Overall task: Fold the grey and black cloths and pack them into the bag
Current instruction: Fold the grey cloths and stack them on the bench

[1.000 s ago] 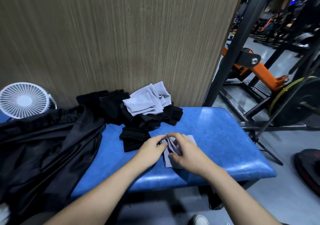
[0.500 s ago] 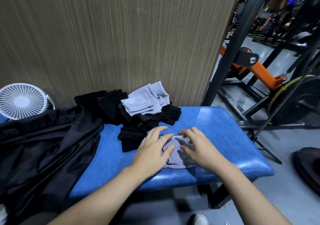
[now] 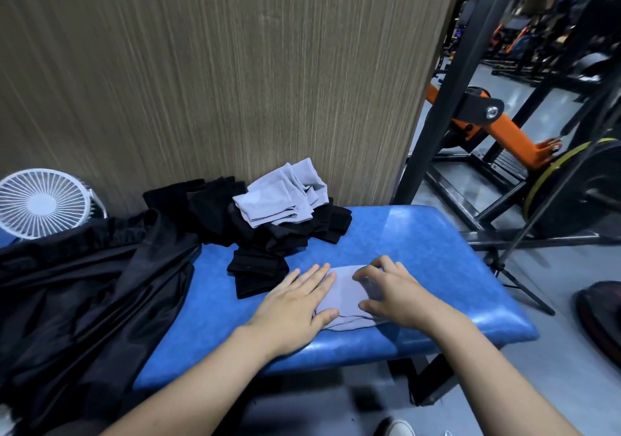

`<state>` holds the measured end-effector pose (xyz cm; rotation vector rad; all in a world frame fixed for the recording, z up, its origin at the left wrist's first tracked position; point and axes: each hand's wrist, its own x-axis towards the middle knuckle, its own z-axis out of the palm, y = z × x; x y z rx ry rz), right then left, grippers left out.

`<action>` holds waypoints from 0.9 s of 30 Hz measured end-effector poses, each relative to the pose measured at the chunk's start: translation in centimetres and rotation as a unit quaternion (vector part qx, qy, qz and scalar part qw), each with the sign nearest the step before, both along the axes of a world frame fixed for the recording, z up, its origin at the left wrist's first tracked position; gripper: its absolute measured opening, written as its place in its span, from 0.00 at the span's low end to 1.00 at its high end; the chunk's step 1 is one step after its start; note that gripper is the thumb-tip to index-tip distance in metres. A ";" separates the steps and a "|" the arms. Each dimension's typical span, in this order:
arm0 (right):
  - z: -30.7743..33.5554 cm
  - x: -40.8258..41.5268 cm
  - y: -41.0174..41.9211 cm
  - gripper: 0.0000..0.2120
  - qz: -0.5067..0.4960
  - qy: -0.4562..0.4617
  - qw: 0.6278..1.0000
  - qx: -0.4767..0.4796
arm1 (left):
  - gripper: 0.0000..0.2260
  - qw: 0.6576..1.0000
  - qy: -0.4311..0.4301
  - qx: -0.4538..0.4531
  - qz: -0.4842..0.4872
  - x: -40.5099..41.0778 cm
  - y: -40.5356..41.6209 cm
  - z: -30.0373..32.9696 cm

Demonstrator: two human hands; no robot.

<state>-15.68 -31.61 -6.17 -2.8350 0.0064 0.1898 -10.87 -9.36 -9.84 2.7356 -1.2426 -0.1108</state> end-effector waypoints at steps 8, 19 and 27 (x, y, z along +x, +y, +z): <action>0.1 -0.6 0.2 0.26 0.013 -0.015 1.000 0.002 | 0.34 0.999 0.019 -0.028 0.012 0.1 0.1 0.2; -2.1 -1.0 1.4 0.39 0.026 0.004 1.000 -0.002 | 0.35 0.999 -0.018 -0.029 0.003 -0.5 -0.6 -0.5; -3.0 -1.1 1.2 0.50 0.007 0.011 1.000 -0.026 | 0.39 1.000 -0.024 -0.004 -0.010 -0.3 -0.7 -0.3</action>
